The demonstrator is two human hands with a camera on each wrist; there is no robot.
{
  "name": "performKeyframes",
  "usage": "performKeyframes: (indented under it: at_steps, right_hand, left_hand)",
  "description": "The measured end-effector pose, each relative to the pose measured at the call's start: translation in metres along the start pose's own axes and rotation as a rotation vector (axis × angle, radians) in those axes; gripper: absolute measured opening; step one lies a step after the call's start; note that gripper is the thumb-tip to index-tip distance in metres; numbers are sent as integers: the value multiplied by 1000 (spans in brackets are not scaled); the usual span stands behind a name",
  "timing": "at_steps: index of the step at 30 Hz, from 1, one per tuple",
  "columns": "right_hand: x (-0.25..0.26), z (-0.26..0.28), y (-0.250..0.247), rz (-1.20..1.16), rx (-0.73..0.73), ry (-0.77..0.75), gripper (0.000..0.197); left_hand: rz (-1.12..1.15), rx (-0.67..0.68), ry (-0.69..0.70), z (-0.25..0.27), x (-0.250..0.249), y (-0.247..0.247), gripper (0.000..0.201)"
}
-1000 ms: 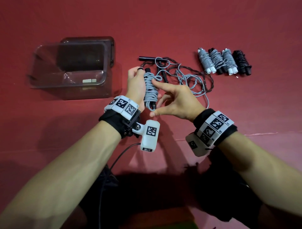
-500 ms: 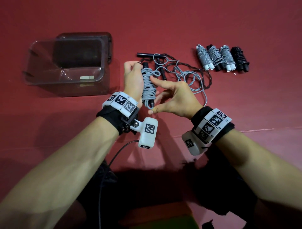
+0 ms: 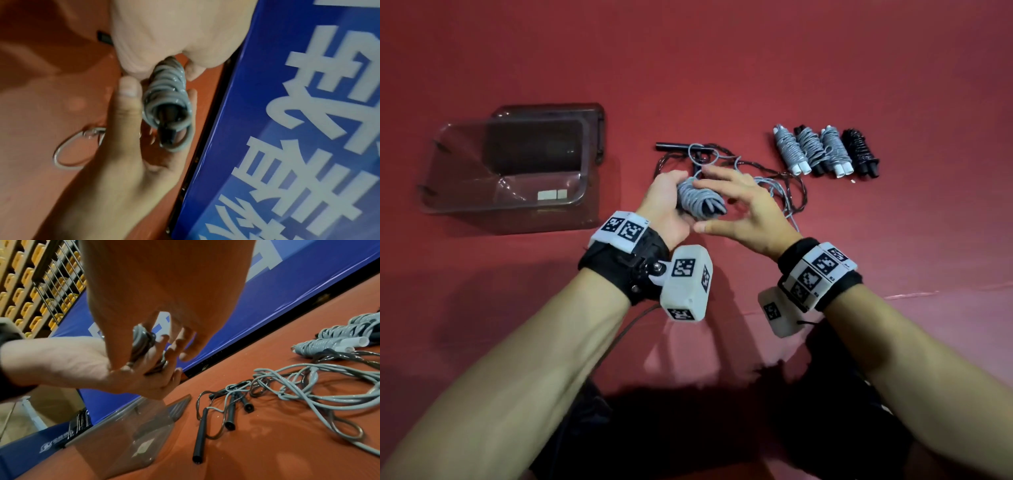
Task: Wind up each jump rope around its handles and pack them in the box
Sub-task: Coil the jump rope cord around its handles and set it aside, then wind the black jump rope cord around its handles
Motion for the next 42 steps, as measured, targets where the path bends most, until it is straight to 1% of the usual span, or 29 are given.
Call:
performKeyframes:
  at_steps: [1,2,3,4,5,6,8,9,10,12,13,14,15,16,18,19,20,23,24,27,29,31,32,34,35,38,39,40,42]
  right_hand:
    - [-5,0,-6,-7,-39,24,57]
    - [-13,1,-13,-63,-85,75,49]
    - [-24,2,-19,-167,-136,146,41]
    - [-35,2,-25,-298,-177,225,31]
    - [-46,1,-30,-412,-201,293,25]
    - [-56,1,-34,-475,-222,352,22]
    - [-77,1,-39,-521,-266,456,21]
    - [-87,0,-40,-532,-310,488,22]
    - [-98,-2,-42,-525,-355,516,27]
    - [-119,-8,-45,-497,-434,576,51]
    - [-130,-13,-47,-492,-462,599,65]
    - [-139,-19,-50,-473,-472,623,75]
    - [-147,-26,-54,-455,-478,645,76]
    - [-156,-33,-59,-447,-491,665,67]
    - [-169,-48,-73,-461,-509,676,43]
    - [-178,-56,-81,-454,-497,681,38]
    - [-187,-62,-89,-429,-478,679,40]
    - [-213,-80,-111,-282,-390,651,60]
    - [-221,-85,-115,-235,-357,650,62]
    - [-244,-90,-119,-167,-229,678,46]
    - [-256,-88,-121,-36,-203,656,60]
    - [-261,-83,-124,118,-235,623,71]
    - [-263,-82,-125,204,-260,586,70]
    - [-262,-85,-121,380,-229,518,60]
    - [-261,-87,-117,471,-184,509,54]
    - [-260,-97,-105,706,-5,520,36]
    - [-260,-100,-103,754,36,534,35]
    - [-260,-101,-102,785,64,551,40]
    - [-262,-99,-101,791,96,579,57]
  left_hand:
    - [-80,-12,22,-2,-2,2,25]
    - [-172,-38,57,-5,-3,3,22]
    - [-248,-72,102,-10,-5,4,25]
    - [-320,-126,181,-14,-9,6,35]
    - [-382,-171,294,-19,-15,8,46]
    - [-440,-172,416,-22,-19,14,46]
    - [-579,-63,603,-28,-23,36,29]
    - [-650,3,656,-33,-22,46,22]
    - [-697,61,667,-37,-21,56,19]
    - [-718,124,647,-47,-21,69,23]
    - [-706,115,617,-58,-22,73,26]
    - [-689,84,575,-69,-25,78,27]
    - [-651,47,525,-81,-28,81,28]
    - [-601,15,475,-95,-32,86,28]
    - [-517,-47,413,-119,-42,96,20]
    - [-490,-65,408,-131,-47,104,15]
    - [-482,-71,418,-142,-50,112,13]
    - [-493,-53,467,-177,-59,136,5]
    - [-481,-44,464,-187,-60,142,3]
    - [-487,-23,388,-220,-55,154,29]
    - [-528,7,367,-239,-48,160,36]
    - [-569,45,347,-250,-43,165,34]
    - [-596,53,340,-250,-42,166,36]
    - [-717,41,309,-253,-39,163,50]
    - [-827,24,302,-254,-38,160,54]
    - [-1185,18,309,-251,-36,153,50]
    - [-1260,47,338,-250,-36,151,50]
    - [-1338,80,387,-244,-37,150,52]
    - [-1523,120,488,-238,-39,140,58]
Point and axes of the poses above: each hand's wrist, its own z-axis away from the middle knuckle, its own y-axis out of the palm, x = y × z, the point moved 7 cm from there along -z, towards the middle knuckle, and after that the axes turned 8 degrees about -y, right-handed, at the moved point
